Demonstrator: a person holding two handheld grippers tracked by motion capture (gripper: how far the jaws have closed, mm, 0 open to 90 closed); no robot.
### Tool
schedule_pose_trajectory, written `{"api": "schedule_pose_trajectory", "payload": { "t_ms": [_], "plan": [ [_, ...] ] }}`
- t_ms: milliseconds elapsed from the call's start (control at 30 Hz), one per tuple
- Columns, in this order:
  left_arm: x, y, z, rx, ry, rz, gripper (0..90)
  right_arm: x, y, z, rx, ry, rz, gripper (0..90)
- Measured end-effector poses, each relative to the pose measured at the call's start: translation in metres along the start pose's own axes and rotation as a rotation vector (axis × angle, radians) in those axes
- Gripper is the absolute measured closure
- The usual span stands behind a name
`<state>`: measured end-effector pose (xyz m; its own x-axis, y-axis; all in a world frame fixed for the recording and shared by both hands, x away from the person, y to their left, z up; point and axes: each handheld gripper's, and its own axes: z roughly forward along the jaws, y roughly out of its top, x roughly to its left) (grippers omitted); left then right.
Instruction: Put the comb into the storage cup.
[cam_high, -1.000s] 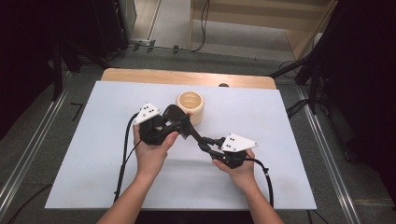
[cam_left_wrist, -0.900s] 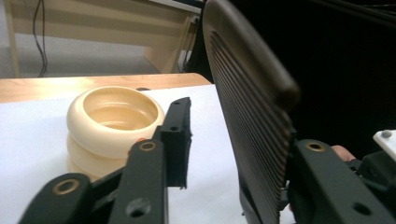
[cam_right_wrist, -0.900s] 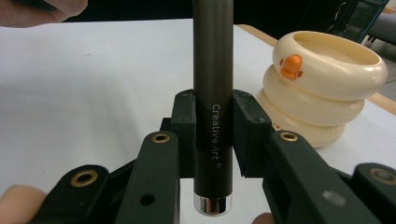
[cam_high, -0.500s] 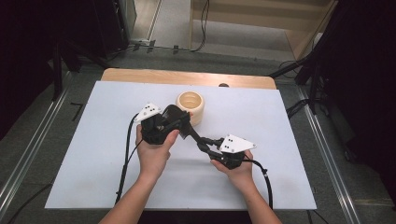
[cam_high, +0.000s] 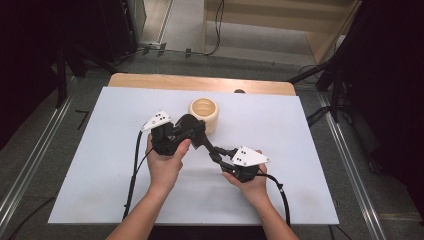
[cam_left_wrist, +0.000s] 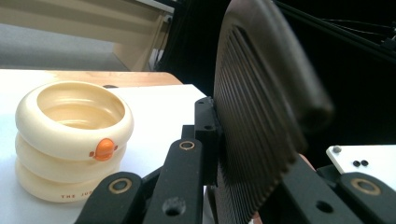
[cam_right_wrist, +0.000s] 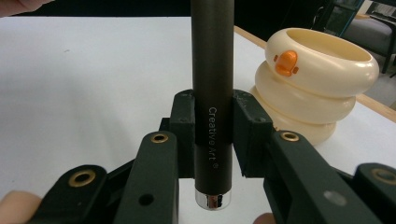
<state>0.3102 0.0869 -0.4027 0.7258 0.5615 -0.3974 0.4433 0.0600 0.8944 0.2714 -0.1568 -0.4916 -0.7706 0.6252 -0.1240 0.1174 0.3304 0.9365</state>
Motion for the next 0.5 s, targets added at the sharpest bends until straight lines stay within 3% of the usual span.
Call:
{"api": "schedule_pose_trajectory", "payload": {
  "t_ms": [100, 300, 400, 500],
  "plan": [
    [0.0, 0.002, -0.003, -0.015, 0.002, 0.016, 84.8, -0.002, 0.001, -0.001, -0.003, 0.009, 0.041, 54.5],
    [0.0, 0.007, -0.008, -0.022, 0.012, 0.043, 84.9, -0.007, 0.0, -0.007, -0.014, 0.005, 0.146, 12.5],
    [0.001, 0.008, -0.01, -0.02, 0.017, 0.057, 84.8, -0.012, -0.002, -0.013, -0.028, 0.007, 0.186, 0.0],
    [0.001, 0.009, -0.012, -0.024, 0.018, 0.069, 84.8, -0.016, -0.004, -0.02, -0.022, -0.006, 0.213, 0.0]
  ]
}}
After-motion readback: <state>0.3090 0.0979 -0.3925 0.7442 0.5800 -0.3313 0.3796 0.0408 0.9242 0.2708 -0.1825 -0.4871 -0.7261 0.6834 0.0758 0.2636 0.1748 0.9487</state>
